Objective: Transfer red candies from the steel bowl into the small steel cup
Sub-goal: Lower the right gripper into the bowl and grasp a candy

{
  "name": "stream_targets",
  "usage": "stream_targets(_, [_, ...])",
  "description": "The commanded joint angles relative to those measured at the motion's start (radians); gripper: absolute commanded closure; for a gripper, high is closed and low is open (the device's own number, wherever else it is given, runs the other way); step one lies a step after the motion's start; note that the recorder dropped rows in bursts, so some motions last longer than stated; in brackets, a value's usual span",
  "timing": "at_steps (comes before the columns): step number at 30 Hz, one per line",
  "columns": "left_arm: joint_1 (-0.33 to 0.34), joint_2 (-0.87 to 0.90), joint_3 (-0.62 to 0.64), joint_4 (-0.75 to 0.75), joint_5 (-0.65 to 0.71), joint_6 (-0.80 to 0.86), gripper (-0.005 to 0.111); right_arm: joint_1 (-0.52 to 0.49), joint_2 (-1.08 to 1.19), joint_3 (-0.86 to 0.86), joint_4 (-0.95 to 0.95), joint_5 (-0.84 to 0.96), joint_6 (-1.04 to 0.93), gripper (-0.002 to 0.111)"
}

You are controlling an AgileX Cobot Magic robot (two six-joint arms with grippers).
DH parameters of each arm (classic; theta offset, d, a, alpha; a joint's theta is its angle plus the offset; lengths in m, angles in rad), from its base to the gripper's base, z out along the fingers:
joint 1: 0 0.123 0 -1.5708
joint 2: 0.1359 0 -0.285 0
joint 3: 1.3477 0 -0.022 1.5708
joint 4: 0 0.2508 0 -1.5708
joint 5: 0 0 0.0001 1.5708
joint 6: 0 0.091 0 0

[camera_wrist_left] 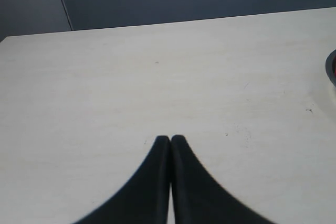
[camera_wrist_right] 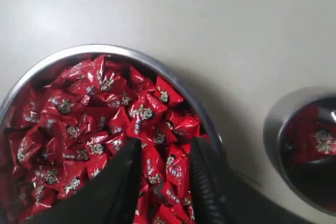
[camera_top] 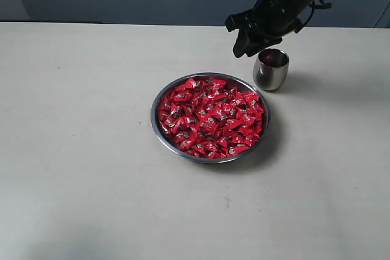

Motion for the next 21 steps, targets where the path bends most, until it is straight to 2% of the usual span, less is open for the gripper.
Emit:
stream_targets(1, [0.0,-0.005,-0.008,0.002,-0.008,-0.003,0.106,-0.003,-0.043,0.086,0.017,-0.046,-0.03,0.085])
stream_targets(5, [0.0,-0.005,-0.008,0.002,-0.008,-0.003,0.106,0.028,-0.095,0.182,0.018,-0.101,-0.061,0.098])
stream_targets(7, [0.0,-0.005,-0.008,0.002,-0.008,-0.003,0.106,0.048,-0.121,0.217,0.016,-0.139,-0.061,0.1])
stream_targets(16, [0.0,-0.005,-0.008,0.002,-0.008,-0.003,0.106,0.101,-0.099,0.225,0.014,-0.241,-0.064,0.1])
stream_targets(21, [0.0,-0.005,-0.008,0.002,-0.008,-0.003,0.106,0.115,-0.05,0.209,0.014,-0.226,-0.064,0.091])
